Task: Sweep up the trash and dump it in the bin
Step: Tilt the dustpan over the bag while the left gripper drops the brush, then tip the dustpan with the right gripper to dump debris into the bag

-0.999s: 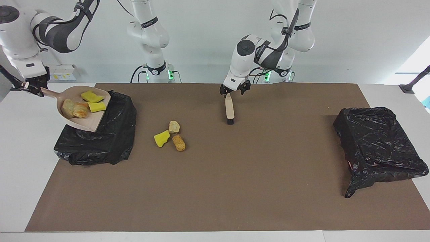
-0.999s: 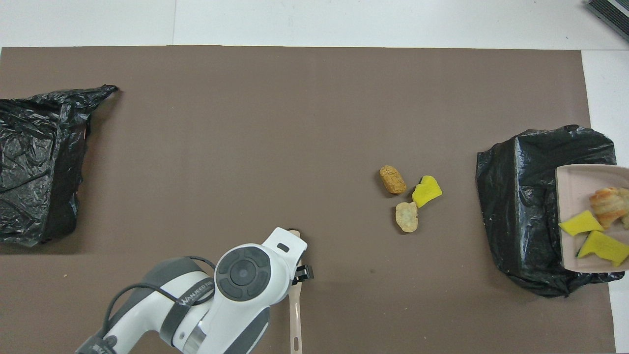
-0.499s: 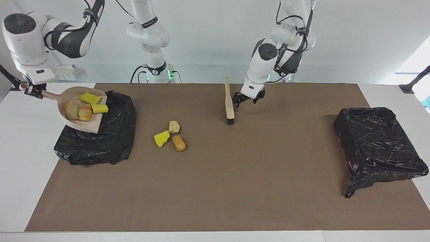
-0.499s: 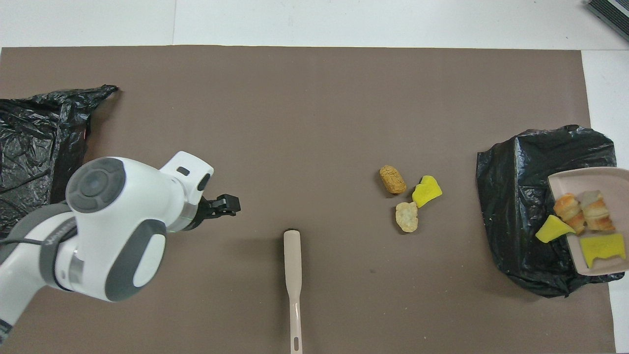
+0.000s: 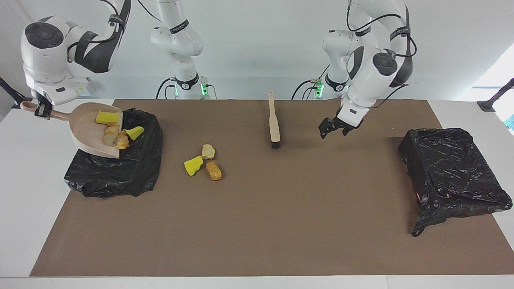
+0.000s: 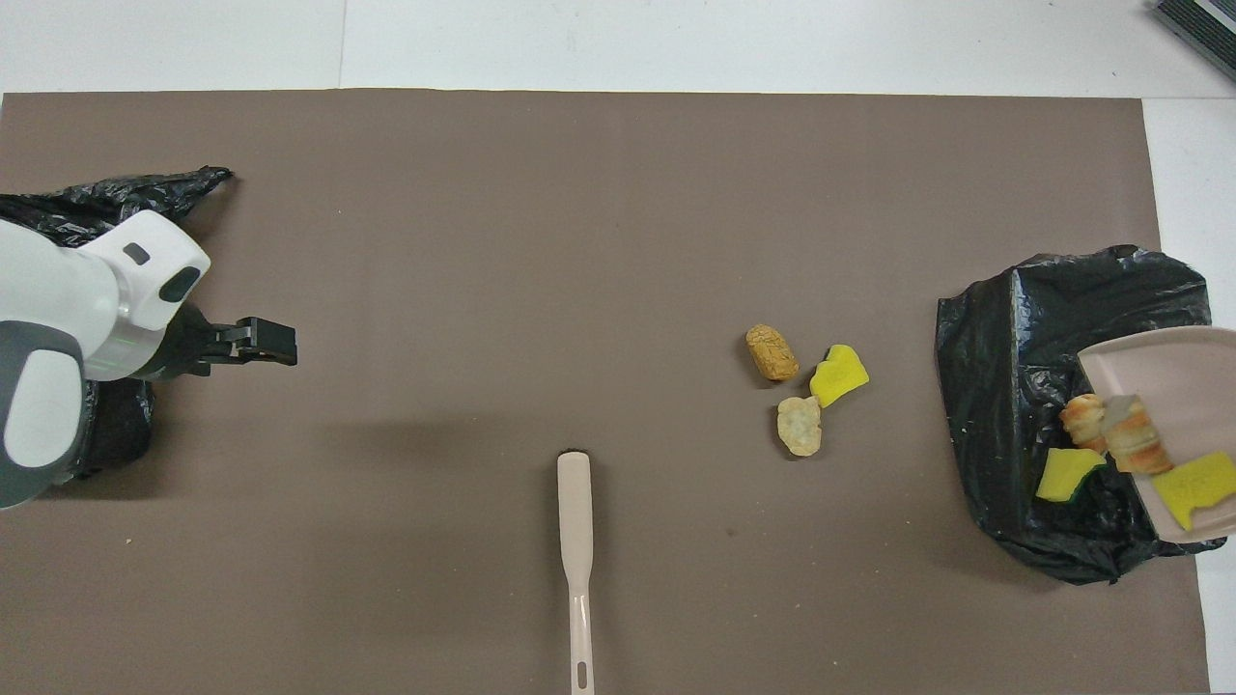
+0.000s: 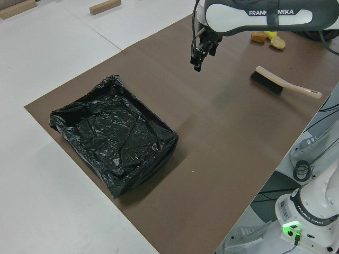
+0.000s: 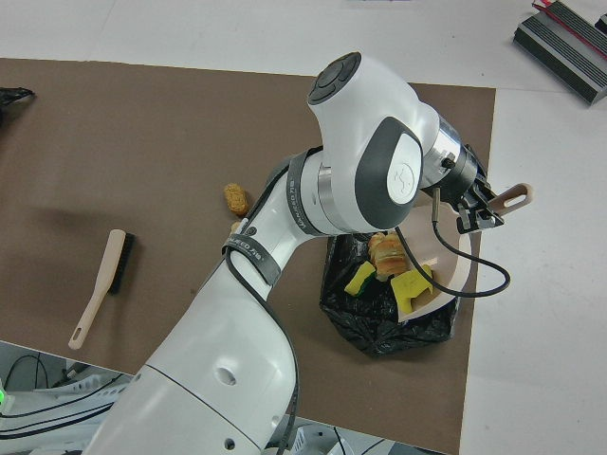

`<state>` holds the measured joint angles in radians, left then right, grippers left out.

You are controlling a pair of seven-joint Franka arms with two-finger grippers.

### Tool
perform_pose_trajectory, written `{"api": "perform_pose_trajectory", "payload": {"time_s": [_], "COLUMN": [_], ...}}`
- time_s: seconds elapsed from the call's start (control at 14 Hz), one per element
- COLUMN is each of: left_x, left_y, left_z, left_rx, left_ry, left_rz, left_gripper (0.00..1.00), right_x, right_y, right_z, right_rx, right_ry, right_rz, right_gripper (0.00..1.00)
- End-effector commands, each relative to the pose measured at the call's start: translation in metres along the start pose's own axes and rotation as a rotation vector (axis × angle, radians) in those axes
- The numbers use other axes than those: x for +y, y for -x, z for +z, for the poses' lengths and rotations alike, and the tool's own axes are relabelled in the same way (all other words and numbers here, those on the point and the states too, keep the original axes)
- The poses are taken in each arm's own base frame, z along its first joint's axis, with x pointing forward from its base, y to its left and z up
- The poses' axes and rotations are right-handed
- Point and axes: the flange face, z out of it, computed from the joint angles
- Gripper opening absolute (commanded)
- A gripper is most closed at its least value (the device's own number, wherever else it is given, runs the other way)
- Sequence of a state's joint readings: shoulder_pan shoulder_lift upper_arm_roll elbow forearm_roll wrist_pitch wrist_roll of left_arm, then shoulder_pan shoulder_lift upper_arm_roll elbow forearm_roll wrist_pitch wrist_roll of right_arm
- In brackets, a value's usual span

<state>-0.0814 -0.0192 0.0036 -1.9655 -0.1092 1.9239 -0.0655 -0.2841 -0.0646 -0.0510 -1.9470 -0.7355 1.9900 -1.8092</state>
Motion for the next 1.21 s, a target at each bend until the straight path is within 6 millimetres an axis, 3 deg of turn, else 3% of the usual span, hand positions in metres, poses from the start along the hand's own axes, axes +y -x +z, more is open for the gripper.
{"api": "perform_pose_trajectory", "payload": {"time_s": [0.0, 0.14, 0.43, 0.64, 0.86, 1.14], "left_x": [-0.032, -0.052, -0.053, -0.043, -0.044, -0.045], "left_y": [-0.012, -0.015, -0.018, -0.018, -0.016, -0.015], "left_z": [-0.022, -0.048, -0.108, -0.125, -0.124, -0.123], "left_rx": [-0.012, -0.003, 0.015, 0.022, 0.02, 0.011], "left_ry": [-0.019, -0.016, -0.022, -0.097, -0.096, -0.097], "left_rz": [0.071, 0.058, 0.058, 0.095, 0.095, 0.09], "left_gripper": [1.0, 1.0, 1.0, 1.0, 1.0, 1.0], "right_x": [-0.004, 0.001, -0.006, -0.007, -0.009, -0.007], "right_y": [0.002, -0.012, -0.017, -0.031, -0.038, -0.07], "right_z": [-0.01, -0.029, -0.041, -0.059, -0.061, -0.068], "right_rx": [-0.116, -0.183, -0.199, -0.254, -0.297, -0.381], "right_ry": [-0.04, -0.058, -0.081, -0.115, -0.107, -0.127], "right_rz": [0.075, 0.068, 0.066, 0.089, 0.106, 0.175], "right_gripper": [0.0, 0.0, 0.0, 0.0, 0.0, 0.0]}}
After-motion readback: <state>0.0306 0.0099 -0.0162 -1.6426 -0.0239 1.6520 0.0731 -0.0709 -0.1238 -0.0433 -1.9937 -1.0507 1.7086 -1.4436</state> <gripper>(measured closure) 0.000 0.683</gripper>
